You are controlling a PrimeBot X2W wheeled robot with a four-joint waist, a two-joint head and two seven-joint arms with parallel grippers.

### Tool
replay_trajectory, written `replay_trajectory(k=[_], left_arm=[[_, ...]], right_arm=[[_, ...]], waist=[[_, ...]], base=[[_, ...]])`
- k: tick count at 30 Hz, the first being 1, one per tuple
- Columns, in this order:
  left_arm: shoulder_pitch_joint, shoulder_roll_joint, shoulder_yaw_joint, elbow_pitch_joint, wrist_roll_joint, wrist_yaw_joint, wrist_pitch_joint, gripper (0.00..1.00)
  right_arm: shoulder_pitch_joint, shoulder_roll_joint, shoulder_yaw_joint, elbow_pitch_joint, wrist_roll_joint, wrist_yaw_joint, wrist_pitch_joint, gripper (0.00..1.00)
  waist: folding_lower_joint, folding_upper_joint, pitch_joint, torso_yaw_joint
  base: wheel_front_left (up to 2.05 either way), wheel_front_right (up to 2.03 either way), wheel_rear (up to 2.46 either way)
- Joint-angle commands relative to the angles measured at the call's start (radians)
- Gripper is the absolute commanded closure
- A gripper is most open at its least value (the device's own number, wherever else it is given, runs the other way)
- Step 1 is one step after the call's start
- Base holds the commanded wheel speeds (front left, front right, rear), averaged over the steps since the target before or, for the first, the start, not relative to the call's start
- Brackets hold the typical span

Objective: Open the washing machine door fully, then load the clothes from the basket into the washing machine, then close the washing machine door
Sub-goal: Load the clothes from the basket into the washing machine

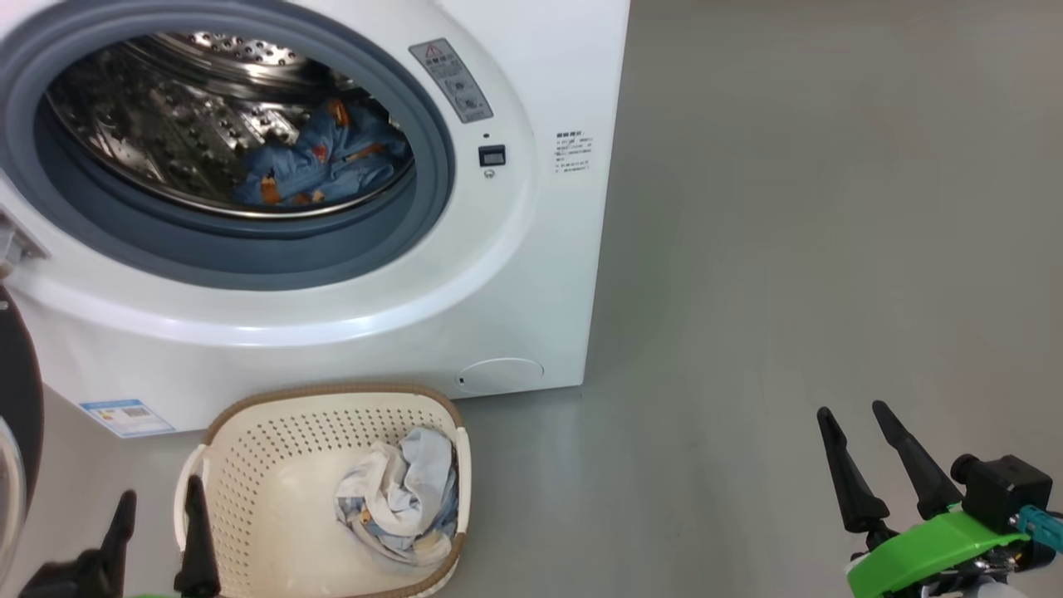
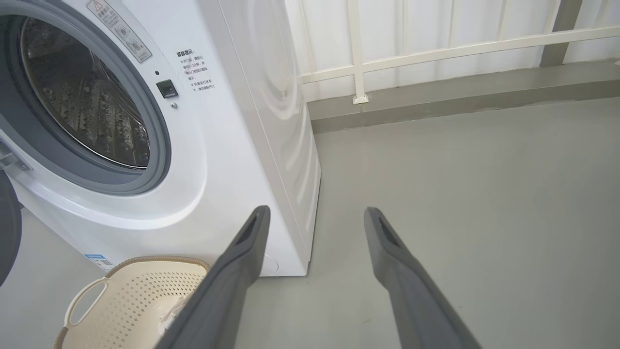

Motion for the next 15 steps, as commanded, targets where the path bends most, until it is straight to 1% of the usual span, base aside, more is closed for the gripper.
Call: replay_trajectory(k=[1,7,15], left_arm=[[0.009,0.019,0.039,-0.039,0.009,-0.002,-0.006,0.00],[0.084,0.014,0.048,-0.095,0.010,-0.002,-0.006,0.00],[0.104,0.005,0.055,-0.114,0.016,-0.002,-0.006,0.00]], right_arm=[[0.011,-0.018,0.013,-0.028,0.004,0.002,-0.005,0.00],[0.035,-0.019,0.006,-0.038,0.006,0.002,-0.005,0.00],[0.040,-0.019,0.001,-0.042,0.005,0.002,-0.005,0.00]], waist=[[0.0000,-0.0001,-0.012,0.000],[0.0000,-0.0001,-0.026,-0.009],[0.0000,-0.0001,-0.024,-0.012]], base=[[0.00,0.00,0.00],[0.00,0.00,0.00],[0.00,0.00,0.00]])
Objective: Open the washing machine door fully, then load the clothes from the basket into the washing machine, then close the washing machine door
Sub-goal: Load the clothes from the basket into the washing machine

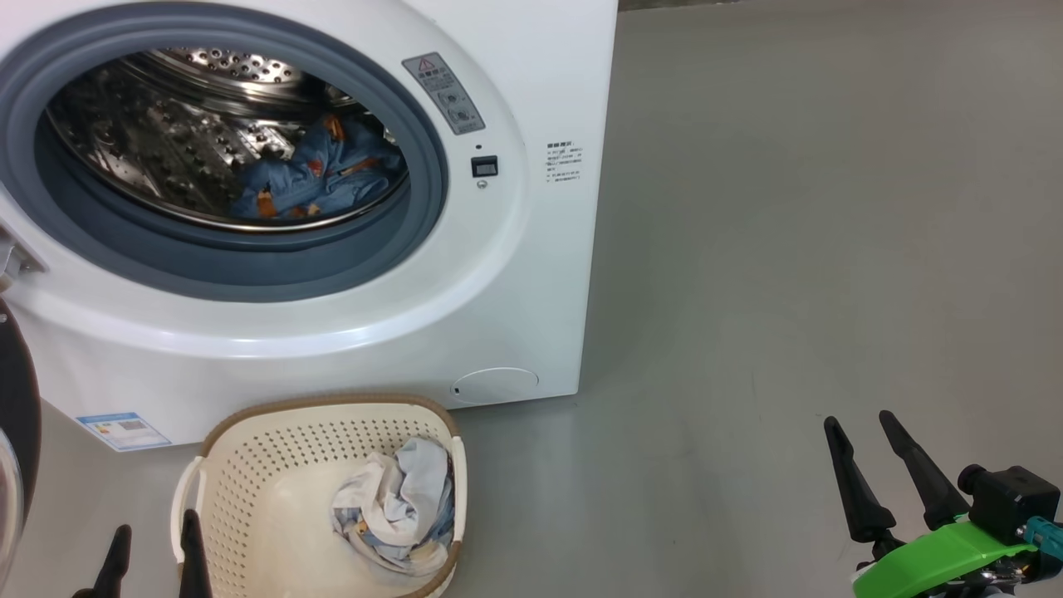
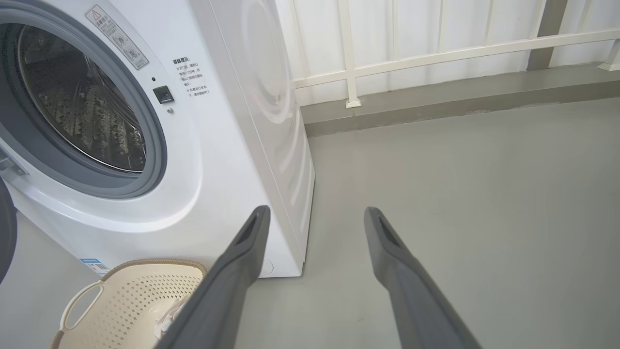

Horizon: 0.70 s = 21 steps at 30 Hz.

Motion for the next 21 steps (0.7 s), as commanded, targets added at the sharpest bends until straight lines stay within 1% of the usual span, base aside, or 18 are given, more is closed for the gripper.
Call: replay_trajectory(k=[1,13,21], left_arm=[[-0.010,0.011,0.037,-0.028,0.015,-0.002,-0.006,0.00],[-0.030,0.001,0.033,-0.014,0.013,-0.002,-0.006,0.00],[-0.074,0.001,-0.006,0.046,0.000,-0.002,-0.006,0.00]], right_arm=[[0.005,-0.017,0.016,-0.025,0.004,0.002,-0.005,0.00],[-0.013,-0.005,0.014,-0.029,0.002,0.002,-0.005,0.00],[-0.045,0.013,0.017,-0.036,-0.003,0.002,-0.005,0.00]], waist=[[0.0000,0.0000,0.001,-0.001],[0.0000,0.0000,0.025,-0.008],[0.0000,0.0000,0.080,-0.014]], base=[[0.00,0.00,0.00],[0.00,0.00,0.00],[0.00,0.00,0.00]])
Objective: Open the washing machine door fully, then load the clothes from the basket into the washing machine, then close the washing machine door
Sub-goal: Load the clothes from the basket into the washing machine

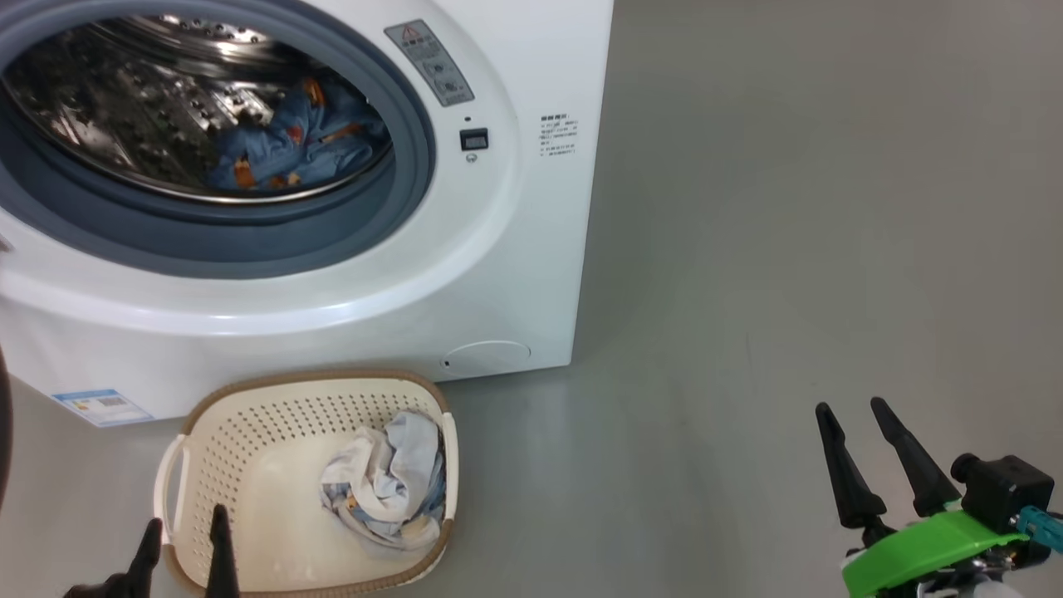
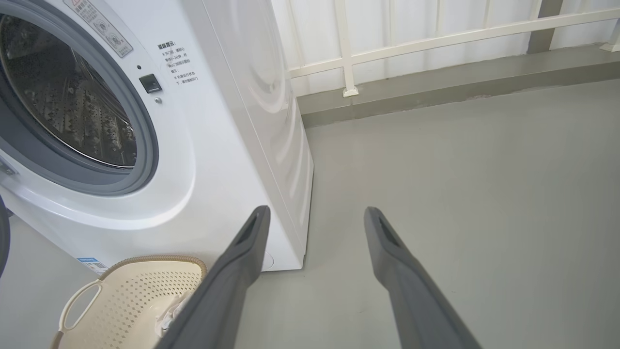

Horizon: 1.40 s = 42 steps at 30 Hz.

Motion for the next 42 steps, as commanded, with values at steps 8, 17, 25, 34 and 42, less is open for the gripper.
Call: replay_trajectory(k=[8,17,25,34,42], left_arm=[[-0.147,0.036,-0.037,0.136,-0.024,-0.002,-0.006,0.00],[-0.297,0.061,-0.115,0.310,-0.080,-0.002,-0.006,0.00],[-0.470,0.091,-0.208,0.492,-0.126,-0.002,-0.006,0.00],[-0.636,0.129,-0.350,0.683,-0.188,-0.002,-0.006,0.00],[-0.780,0.168,-0.494,0.821,-0.296,-0.002,0.012,0.00]], right_arm=[[-0.089,0.020,0.019,-0.041,-0.011,0.002,-0.005,0.00],[-0.167,0.049,0.031,-0.049,-0.021,0.002,-0.005,0.00],[-0.247,0.068,0.039,-0.065,-0.030,0.002,-0.005,0.00],[-0.307,0.080,0.058,-0.074,-0.039,0.002,-0.005,0.00],[-0.342,0.086,0.075,-0.082,-0.042,0.002,-0.005,0.00]], waist=[[0.0000,0.0000,0.130,-0.020],[0.0000,0.0000,0.258,-0.040],[0.0000,0.0000,0.383,-0.056],[0.0000,0.0000,0.487,-0.069],[0.0000,0.0000,0.559,-0.089]], base=[[0.00,0.00,0.00],[0.00,0.00,0.00],[0.00,0.00,0.00],[0.00,0.00,0.00],[0.00,0.00,0.00]])
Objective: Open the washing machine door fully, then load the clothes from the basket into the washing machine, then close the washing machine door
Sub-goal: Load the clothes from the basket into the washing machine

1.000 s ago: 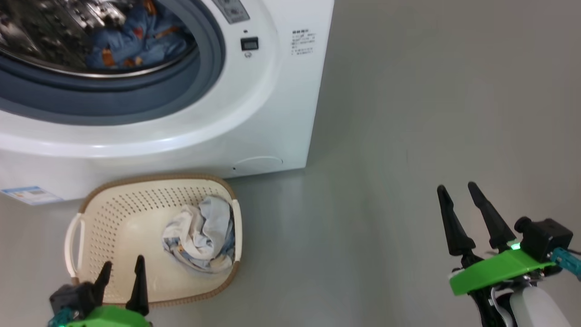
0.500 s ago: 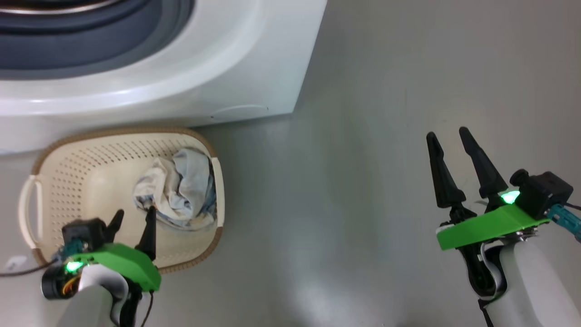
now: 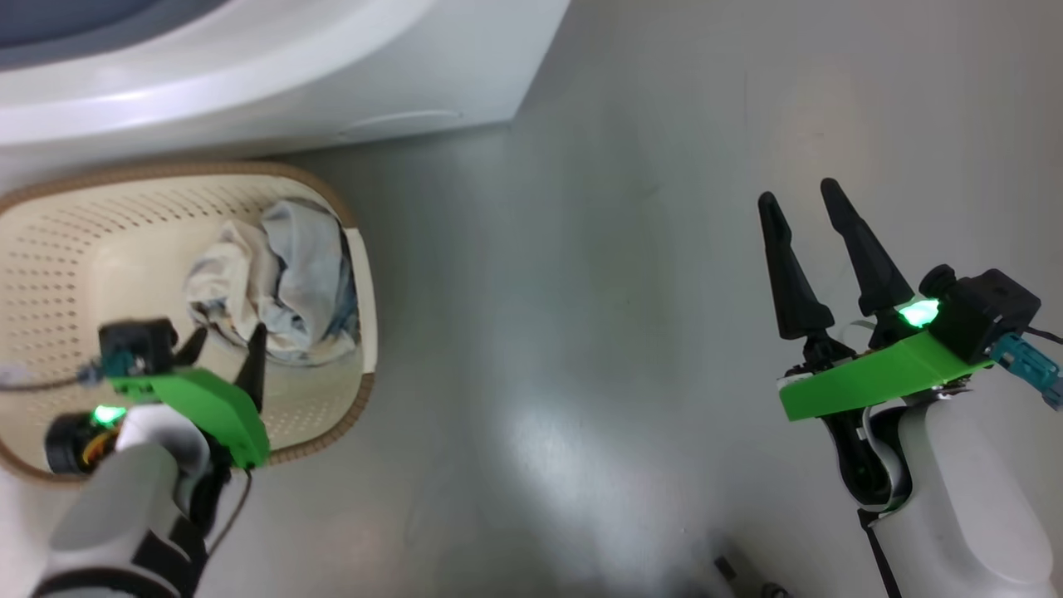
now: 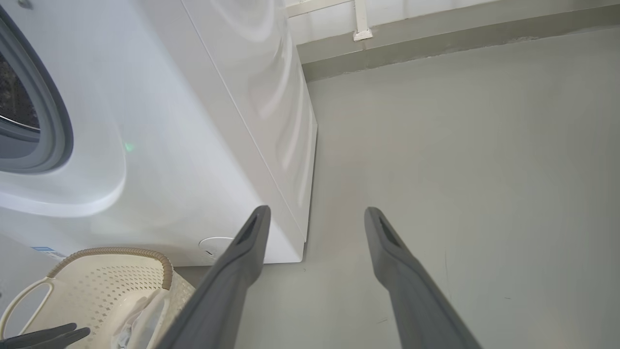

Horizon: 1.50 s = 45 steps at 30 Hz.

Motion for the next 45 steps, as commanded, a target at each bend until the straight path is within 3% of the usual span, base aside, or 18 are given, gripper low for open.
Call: replay_trajectory(k=[1,15,30,31,33,45], left_arm=[[-0.013,0.047,-0.001,0.007,-0.026,-0.002,0.013,0.00],[-0.149,0.146,-0.248,-0.035,-0.279,-0.002,0.120,0.00],[-0.214,0.175,-0.433,-0.040,-0.456,-0.002,0.147,0.00],[-0.216,0.174,-0.444,-0.039,-0.466,-0.002,0.148,0.12],[-0.222,0.174,-0.464,-0.035,-0.484,-0.002,0.147,0.97],[-0.207,0.168,-0.533,-0.007,-0.598,-0.002,0.060,1.00]], right_arm=[[0.008,0.005,0.026,-0.023,-0.012,0.002,-0.005,0.00],[-0.030,0.018,0.059,-0.039,-0.018,0.002,-0.005,0.00],[-0.044,0.022,0.070,-0.055,-0.029,0.002,-0.005,0.00],[-0.043,0.021,0.069,-0.055,-0.029,0.002,-0.005,0.00],[-0.042,0.020,0.069,-0.055,-0.030,0.002,-0.005,0.00],[-0.031,0.014,0.041,-0.051,-0.033,0.002,-0.005,0.00]], waist=[[0.0000,0.0000,0.038,-0.019],[0.0000,0.0000,0.141,-0.052],[0.0000,0.0000,0.188,-0.057],[0.0000,0.0000,0.188,-0.056],[0.0000,0.0000,0.187,-0.056],[0.0000,0.0000,0.108,-0.022]], base=[[0.00,0.00,0.00],[0.00,0.00,0.00],[0.00,0.00,0.00],[0.00,0.00,0.00],[0.00,0.00,0.00],[0.00,0.00,0.00]])
